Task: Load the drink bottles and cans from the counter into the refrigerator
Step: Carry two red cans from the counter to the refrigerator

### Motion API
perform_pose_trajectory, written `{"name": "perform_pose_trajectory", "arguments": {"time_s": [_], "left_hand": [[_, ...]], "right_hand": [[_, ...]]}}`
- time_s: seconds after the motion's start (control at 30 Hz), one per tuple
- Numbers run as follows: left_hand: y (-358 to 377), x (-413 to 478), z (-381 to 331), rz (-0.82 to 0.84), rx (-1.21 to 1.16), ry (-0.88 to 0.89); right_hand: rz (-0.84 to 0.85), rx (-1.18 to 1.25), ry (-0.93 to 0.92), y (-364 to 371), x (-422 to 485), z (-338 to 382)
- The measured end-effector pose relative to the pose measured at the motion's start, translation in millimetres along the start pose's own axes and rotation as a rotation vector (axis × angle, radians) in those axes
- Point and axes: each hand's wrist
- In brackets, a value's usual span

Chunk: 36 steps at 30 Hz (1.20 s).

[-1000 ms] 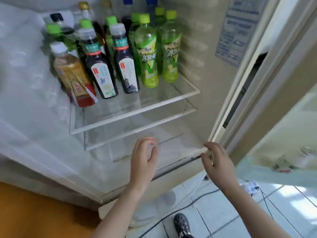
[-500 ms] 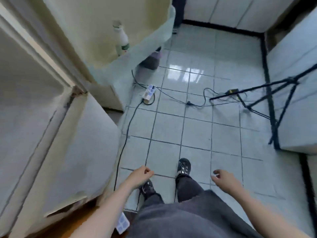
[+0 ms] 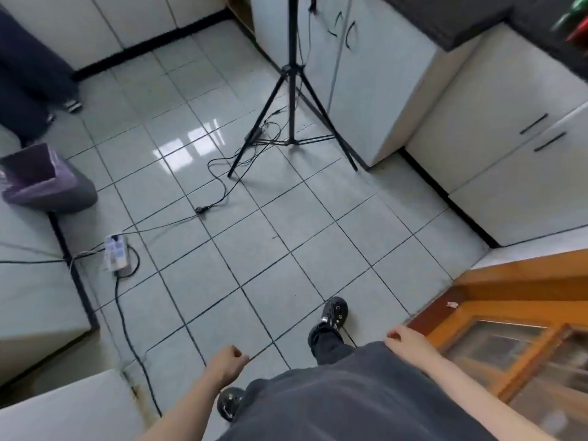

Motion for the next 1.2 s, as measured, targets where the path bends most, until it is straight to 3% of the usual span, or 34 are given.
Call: {"name": "perform_pose_trajectory", "arguments": {"time_s": [0.13, 0.37, 0.7, 1.0, 1.2], "left_hand": [[-29.2, 25.9, -133.6, 0.0, 0.093, 0.042], [-61.2, 47.6, -359.1, -0.062, 0.266, 0.306], [-81.5, 142.4, -579.1, 0.205, 0.843, 0.213], [-134.7, 187.0, -864.6, 0.12, 1.093, 0.406], [-131.0, 198.6, -976.5, 0.102, 1.131, 0.442]], "right_hand": [[-0.087, 0.173, 0.067, -73.7, 21.2, -62.7], [-0.183, 0.569, 0.172, -162.4, 46.6, -136.2], [-0.121, 0.948, 0.339, -216.9, 84.9, -176.4], [-0.292, 1.192, 0.438, -370.8, 80.4, -180.7], [-0.44, 1.276, 0.385, -449.5, 95.3, -196.1]]}}
Point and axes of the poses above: each hand's wrist, its own x-axis towards the middle knuckle, its own y-axis out of the palm, z = x × y, and after that the axes turned 11 degrees about z, right-handed
